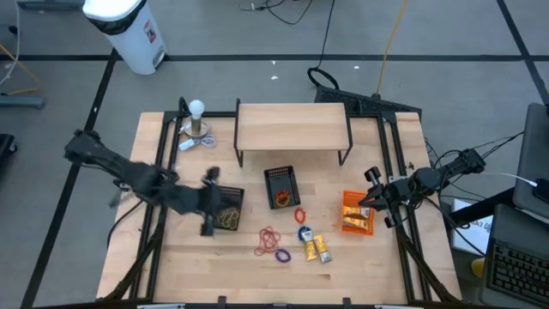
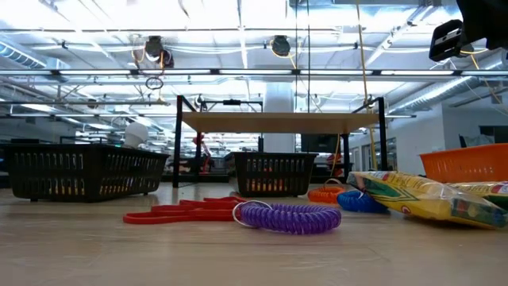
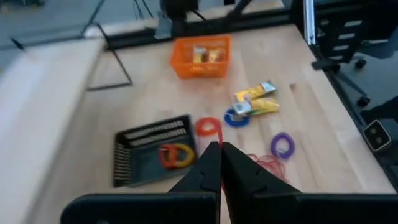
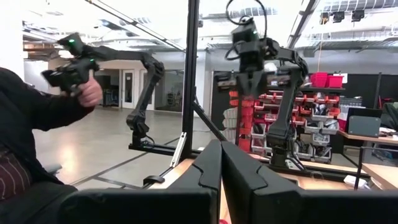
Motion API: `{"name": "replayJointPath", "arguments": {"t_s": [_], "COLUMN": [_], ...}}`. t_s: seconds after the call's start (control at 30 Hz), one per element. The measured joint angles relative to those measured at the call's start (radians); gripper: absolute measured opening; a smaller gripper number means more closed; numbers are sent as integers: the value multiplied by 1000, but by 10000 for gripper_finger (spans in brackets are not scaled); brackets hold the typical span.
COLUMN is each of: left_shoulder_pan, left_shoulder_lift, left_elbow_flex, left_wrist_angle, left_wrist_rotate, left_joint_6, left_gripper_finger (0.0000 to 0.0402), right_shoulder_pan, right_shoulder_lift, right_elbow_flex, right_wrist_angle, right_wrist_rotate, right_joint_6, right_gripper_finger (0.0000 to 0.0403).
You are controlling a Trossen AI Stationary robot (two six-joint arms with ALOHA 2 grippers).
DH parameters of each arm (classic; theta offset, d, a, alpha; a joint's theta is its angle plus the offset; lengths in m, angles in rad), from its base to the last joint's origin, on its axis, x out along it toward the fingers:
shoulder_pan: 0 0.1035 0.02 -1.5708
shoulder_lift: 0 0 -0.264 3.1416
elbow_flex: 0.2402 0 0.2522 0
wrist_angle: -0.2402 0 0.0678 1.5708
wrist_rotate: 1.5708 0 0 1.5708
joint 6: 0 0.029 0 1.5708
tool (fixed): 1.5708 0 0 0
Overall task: Pick & Place Office Desk Supplies
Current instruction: Put the red rubber band into the left black bin
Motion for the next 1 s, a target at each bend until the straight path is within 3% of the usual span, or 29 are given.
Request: {"name": "replayJointPath", "arguments": {"t_s": [0.2, 0.4, 0.73, 1.0], "left_shoulder_pan": [-36, -53, -31, -31], "left_shoulder_lift": [-192, -458, -881, -1023], "left_elbow_flex": [-37, -212, -603, -845], "left_wrist_angle": [-56, -19, 195, 432], "left_wrist_rotate": [1, -56, -71, -69], "left_joint_6": [122, 140, 118, 152], "left_gripper_finger": [1, 1, 0, 0], "right_shoulder_pan": [0, 0, 0, 0], "right_shoulder_lift": [0, 0, 0, 0], "right_elbow_flex": [0, 0, 0, 0], "right_wrist_angle": [-1, -1, -1, -1], "right_wrist_rotate": [3, 3, 6, 5], "right_joint_6": [0, 0, -26, -36], "right_gripper_finger": [0, 0, 0, 0]}}
